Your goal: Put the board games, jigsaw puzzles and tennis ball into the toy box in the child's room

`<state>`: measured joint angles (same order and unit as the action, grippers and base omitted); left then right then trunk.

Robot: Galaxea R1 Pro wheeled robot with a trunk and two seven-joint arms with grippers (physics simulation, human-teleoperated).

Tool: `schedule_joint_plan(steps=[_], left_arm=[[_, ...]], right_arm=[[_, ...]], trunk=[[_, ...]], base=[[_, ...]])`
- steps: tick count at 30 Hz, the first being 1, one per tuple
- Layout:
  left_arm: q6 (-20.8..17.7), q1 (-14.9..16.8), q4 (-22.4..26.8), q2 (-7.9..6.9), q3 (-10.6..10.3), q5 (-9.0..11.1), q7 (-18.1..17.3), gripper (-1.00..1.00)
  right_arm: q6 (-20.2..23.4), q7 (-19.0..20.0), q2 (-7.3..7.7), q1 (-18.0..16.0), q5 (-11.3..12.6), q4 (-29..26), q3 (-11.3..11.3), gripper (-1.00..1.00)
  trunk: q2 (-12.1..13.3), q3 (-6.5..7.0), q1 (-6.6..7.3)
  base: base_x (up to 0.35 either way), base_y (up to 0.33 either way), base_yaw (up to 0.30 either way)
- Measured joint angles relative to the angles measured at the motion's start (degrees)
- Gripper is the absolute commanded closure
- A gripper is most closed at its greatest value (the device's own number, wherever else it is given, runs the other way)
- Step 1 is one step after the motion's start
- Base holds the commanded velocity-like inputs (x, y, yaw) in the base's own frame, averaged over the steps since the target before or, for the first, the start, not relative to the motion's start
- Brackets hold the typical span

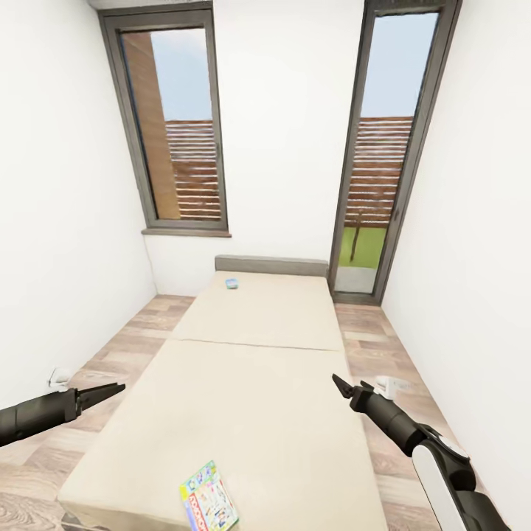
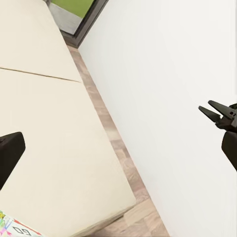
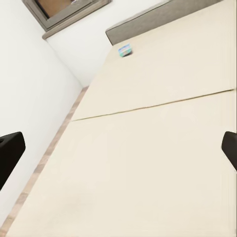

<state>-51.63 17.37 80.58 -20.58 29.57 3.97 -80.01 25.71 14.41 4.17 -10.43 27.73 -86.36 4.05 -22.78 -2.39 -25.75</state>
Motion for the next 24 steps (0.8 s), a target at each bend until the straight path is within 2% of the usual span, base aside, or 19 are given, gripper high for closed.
schedule_joint_plan(steps=[6,15,24], left_arm=[[0.02,-0.01,0.01,-0.05,-0.05,0.09,-0.09,-1.00],[0.03,-0.01,0.00,-0.05,-0.06,0.09,-0.07,-1.00],[0.86,0.00,-0.01,0.01,-0.07,0.16,-0.07,-1.00]], right_arm=[[0.00,-0.03,-0.01,0.01,0.00,0.00,0.02,-1.00],[0.00,-0.07,-0.03,-0.01,0.03,0.00,0.00,-1.00],[-0.04,-0.16,-0.03,-0.03,0.00,-0.01,0.01,-1.00]], trunk=[[0.00,0.41,-0.01],[0.01,0.56,-0.01],[0.00,0.57,-0.01]], base=[[-0.141,0.090,-0.168],[-0.072,0.017,-0.067],[-0.185,0.001,-0.231]])
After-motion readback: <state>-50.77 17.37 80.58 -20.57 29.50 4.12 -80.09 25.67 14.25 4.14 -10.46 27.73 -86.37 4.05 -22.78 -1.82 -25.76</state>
